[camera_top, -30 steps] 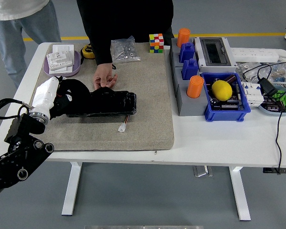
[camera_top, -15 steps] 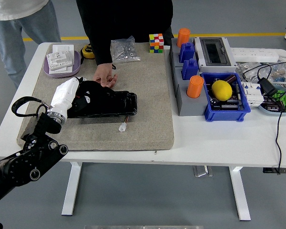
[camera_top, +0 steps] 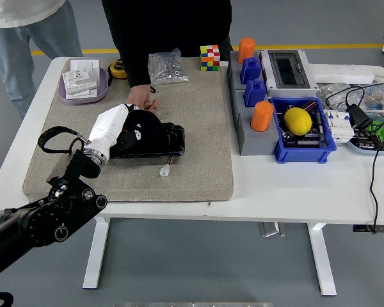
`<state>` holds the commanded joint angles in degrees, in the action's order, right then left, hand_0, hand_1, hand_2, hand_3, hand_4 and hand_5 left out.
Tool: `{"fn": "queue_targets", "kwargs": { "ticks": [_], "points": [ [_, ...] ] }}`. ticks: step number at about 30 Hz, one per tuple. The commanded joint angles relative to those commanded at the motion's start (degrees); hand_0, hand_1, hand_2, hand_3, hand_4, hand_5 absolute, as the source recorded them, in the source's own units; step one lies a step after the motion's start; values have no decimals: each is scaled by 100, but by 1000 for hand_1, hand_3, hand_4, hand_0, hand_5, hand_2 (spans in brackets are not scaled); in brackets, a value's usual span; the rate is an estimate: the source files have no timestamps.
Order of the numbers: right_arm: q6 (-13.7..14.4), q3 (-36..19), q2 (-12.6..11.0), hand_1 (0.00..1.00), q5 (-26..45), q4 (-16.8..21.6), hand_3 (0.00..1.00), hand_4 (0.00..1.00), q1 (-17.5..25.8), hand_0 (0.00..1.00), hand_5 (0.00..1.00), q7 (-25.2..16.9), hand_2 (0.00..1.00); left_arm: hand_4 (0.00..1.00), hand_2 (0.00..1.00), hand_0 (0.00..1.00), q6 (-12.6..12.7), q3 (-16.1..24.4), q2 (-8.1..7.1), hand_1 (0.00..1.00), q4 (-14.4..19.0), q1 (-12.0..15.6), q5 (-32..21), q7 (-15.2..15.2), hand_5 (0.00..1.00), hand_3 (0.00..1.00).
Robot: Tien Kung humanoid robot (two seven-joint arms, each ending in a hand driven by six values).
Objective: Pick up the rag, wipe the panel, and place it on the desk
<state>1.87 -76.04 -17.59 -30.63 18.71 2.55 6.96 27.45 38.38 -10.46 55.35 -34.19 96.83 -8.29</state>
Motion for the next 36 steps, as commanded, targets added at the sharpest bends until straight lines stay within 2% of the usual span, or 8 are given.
{"fn": "queue_targets", "kwargs": {
  "ticks": [17, 25, 36],
  "points": [
    [-45, 23, -39, 523, -19, -26, 608, 998, -43, 712, 654, 28, 664, 2, 486, 306, -47, -641, 278, 112, -24, -332, -29, -125, 2, 178],
    [-68, 74, -54, 522, -9, -46, 609, 998, -53, 711, 654, 44, 664, 2, 485, 307, -40, -799, 408, 114, 50, -440, -45, -154, 2, 182],
    [-46, 103, -42, 520, 26, -36, 608, 998, -38, 711, 652, 22, 664, 2, 486, 310, -24, -725, 374, 116, -89, -418, -41, -150, 2, 183]
  ]
}}
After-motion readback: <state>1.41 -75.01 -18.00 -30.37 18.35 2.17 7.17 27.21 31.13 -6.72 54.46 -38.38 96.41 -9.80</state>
